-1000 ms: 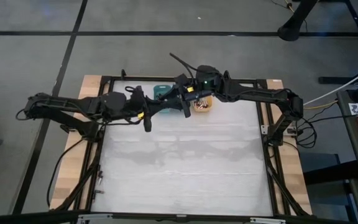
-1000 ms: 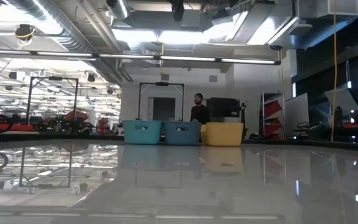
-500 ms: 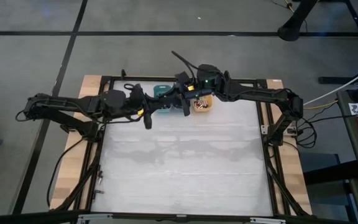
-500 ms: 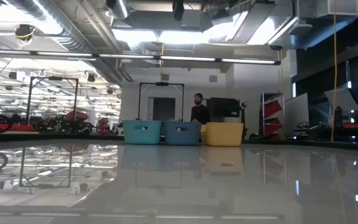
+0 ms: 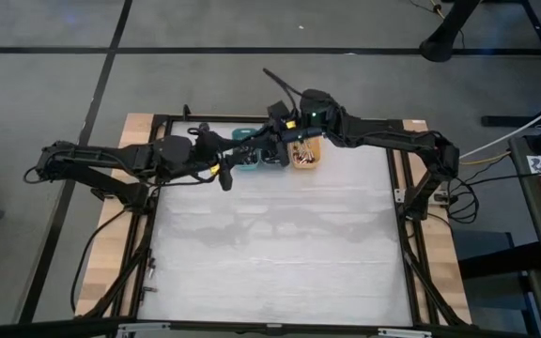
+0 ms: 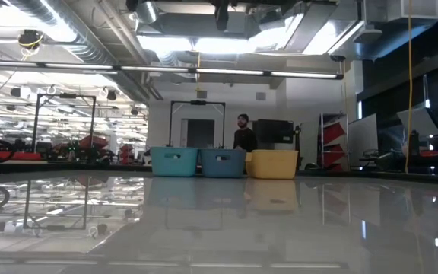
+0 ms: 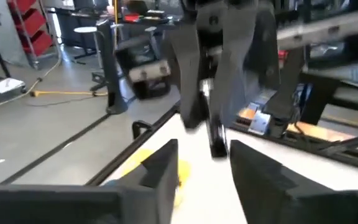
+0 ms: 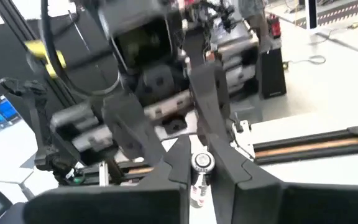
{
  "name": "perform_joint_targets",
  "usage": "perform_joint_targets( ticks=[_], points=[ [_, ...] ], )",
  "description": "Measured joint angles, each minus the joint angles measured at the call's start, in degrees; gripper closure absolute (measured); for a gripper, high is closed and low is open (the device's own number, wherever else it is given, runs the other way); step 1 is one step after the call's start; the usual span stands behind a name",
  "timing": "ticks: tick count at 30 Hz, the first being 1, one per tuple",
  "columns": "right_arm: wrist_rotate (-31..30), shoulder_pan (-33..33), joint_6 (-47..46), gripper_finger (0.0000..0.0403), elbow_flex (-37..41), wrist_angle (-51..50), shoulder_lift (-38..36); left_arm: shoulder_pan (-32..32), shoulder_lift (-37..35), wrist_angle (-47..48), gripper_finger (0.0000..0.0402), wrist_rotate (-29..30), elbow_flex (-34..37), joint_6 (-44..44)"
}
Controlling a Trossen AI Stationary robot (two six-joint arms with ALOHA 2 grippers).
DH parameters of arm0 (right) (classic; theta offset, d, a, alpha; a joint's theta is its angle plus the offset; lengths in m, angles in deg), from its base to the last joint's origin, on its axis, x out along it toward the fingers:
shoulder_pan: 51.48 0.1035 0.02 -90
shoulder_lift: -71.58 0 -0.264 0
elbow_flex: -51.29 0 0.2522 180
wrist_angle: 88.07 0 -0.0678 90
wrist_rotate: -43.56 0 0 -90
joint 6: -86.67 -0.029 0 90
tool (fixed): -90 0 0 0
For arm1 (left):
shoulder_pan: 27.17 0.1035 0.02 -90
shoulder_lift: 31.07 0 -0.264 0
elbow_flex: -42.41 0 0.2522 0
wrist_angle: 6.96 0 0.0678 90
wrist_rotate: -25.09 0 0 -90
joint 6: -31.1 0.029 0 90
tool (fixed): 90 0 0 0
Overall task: Sort batteries
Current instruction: Put the silver battery into the yellow bin
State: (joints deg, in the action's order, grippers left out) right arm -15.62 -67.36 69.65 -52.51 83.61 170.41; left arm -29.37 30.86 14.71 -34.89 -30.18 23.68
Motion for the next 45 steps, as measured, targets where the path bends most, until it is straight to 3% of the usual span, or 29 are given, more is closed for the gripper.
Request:
perform_joint_targets(
  ticks=[7, 12, 16, 19, 25, 33, 45],
  points=[
    [-0.35, -4.86, 0.99, 0.0378, -0.04, -4.43, -3.02, 1.24, -0.11, 14.0, 0.0192, 1.54, -0.02, -11.1],
    [-12.98, -9.78, 9.83, 0.0378, -0.07, -24.86, -4.28, 1.53, -0.05, 29.87, 0.0175, -6.97, -0.02, -21.11],
    [-23.84, -12.92, 14.28, 0.0378, -0.07, -38.14, -2.28, 0.69, 0.08, 38.76, 0.0174, -8.48, -0.02, -27.3],
    [-25.87, -14.35, 15.16, 0.0378, 1.86, -41.15, 0.06, 0.34, 0.08, 39.54, 0.0174, -8.36, 0.0, -28.48],
    [-22.67, -17.01, 12.97, 0.0378, 8.63, -38.4, 4.48, 0.31, 0.08, 36.18, 0.0174, -8.28, 0.0, -28.83],
    [-22.87, -17.13, 12.51, 0.0377, 12.36, -37.79, 7.08, -0.56, 0.08, 35.94, 0.0174, -8.28, 0.0, -30.92],
    [-23.75, -17.15, 11.22, 0.0257, 12.39, -38.73, 8.59, -3.3, 0.08, 37.09, 0.0174, -9.43, 0.0, -32.22]
  ],
)
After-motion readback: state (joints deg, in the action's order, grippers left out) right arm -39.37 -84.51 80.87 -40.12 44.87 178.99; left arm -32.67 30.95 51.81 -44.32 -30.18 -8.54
